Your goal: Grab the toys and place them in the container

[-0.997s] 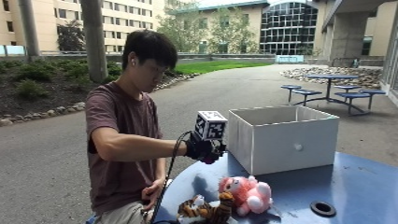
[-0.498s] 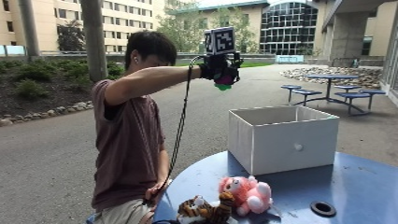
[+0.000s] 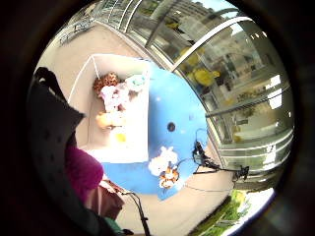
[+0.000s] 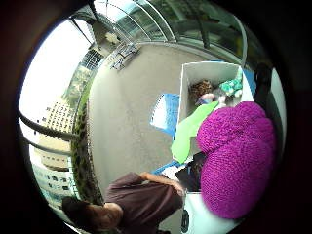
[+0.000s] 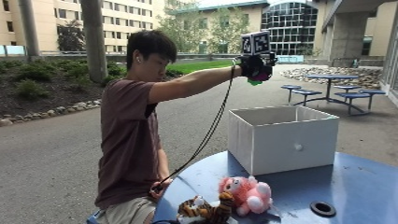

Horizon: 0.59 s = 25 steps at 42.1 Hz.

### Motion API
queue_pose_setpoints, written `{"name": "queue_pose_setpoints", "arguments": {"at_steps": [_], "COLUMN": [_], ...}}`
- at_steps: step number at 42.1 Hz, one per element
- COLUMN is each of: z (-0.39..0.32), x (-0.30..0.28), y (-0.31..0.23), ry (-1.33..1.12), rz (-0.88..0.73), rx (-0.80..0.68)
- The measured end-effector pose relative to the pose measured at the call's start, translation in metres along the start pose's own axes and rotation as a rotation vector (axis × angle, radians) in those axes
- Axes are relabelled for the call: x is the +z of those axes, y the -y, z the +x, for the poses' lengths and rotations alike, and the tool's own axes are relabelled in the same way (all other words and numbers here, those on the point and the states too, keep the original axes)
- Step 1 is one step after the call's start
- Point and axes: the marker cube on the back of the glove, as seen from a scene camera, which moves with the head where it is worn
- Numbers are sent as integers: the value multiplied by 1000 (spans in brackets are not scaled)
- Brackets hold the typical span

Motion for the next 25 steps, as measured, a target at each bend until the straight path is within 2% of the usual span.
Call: {"name": "queue_pose_setpoints", "arguments": {"at_steps": [4,9,11,19,25], "z": [-3,-5,-9,23,109], "x": [14,38,44,27,-2], "y": [17,22,24,3,-56], "ry": [-9,2,41,-11,-134], "rz": [-52,-333,-395,-344,-341], "rx": [35,22,18,41,90]}}
